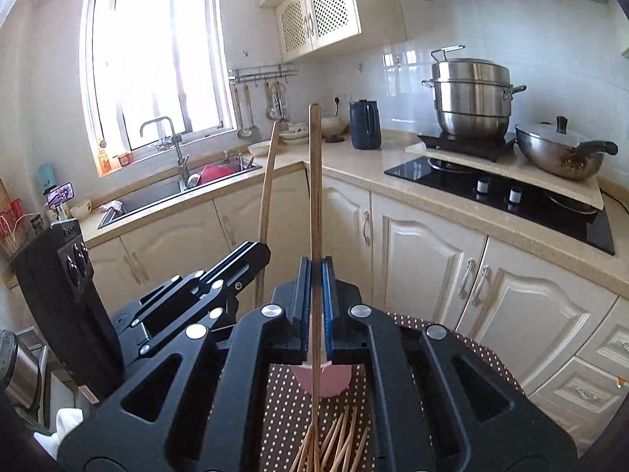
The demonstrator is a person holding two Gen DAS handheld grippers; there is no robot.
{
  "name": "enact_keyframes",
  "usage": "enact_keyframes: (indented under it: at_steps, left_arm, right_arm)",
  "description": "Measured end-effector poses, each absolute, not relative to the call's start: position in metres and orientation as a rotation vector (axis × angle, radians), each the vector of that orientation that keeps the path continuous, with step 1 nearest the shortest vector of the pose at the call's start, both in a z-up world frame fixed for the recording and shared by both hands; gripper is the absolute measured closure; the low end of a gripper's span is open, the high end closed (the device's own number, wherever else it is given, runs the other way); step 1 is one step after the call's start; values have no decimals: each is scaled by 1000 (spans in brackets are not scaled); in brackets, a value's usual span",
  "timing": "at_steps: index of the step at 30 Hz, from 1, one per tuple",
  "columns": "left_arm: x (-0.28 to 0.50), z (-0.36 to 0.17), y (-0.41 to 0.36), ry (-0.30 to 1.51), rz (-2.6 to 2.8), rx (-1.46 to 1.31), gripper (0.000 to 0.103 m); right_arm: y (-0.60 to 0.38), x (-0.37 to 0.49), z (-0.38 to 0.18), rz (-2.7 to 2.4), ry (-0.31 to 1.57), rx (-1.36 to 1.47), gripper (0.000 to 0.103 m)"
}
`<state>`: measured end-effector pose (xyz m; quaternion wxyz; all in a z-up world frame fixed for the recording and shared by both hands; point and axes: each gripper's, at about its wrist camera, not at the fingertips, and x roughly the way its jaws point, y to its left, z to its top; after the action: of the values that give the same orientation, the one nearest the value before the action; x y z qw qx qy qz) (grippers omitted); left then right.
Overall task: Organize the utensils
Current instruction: 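Lift the chopstick with the right gripper and carry it over the pink cup, then open the right gripper to drop the chopstick into the pink cup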
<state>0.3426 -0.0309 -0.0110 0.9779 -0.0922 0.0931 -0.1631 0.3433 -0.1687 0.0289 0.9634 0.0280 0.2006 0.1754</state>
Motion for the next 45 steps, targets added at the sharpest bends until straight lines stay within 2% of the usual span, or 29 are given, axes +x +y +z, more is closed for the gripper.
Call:
enact_keyframes:
  at_steps: [10, 22, 31, 32, 34, 36, 40, 45]
  left_arm:
    - [382, -21, -29, 81, -256, -245, 97]
    - [401, -71, -38, 149, -233, -176, 97]
    - [389, -82, -31, 249, -274, -125, 96]
    - [388, -81, -30, 255, -279, -118, 94]
    - [383, -79, -26, 258, -266, -123, 73]
    - [377, -77, -20, 261, -243, -131, 65]
    - [365, -67, -15, 278, -194, -95, 61]
    - [338, -48, -7, 280, -161, -68, 53]
  right_arm:
    - [-165, 390, 21, 337, 299, 124, 97]
    - [-170, 410, -39, 334, 425, 134, 97]
    - [-167, 410, -61, 345, 521, 146, 97]
    - [-167, 409, -61, 348, 528, 148, 96]
    - [-166, 407, -62, 353, 546, 162, 96]
    - [-166, 404, -61, 347, 562, 166, 95]
    - [-169, 395, -54, 335, 571, 173, 91]
    - [-173, 374, -41, 319, 546, 176, 71]
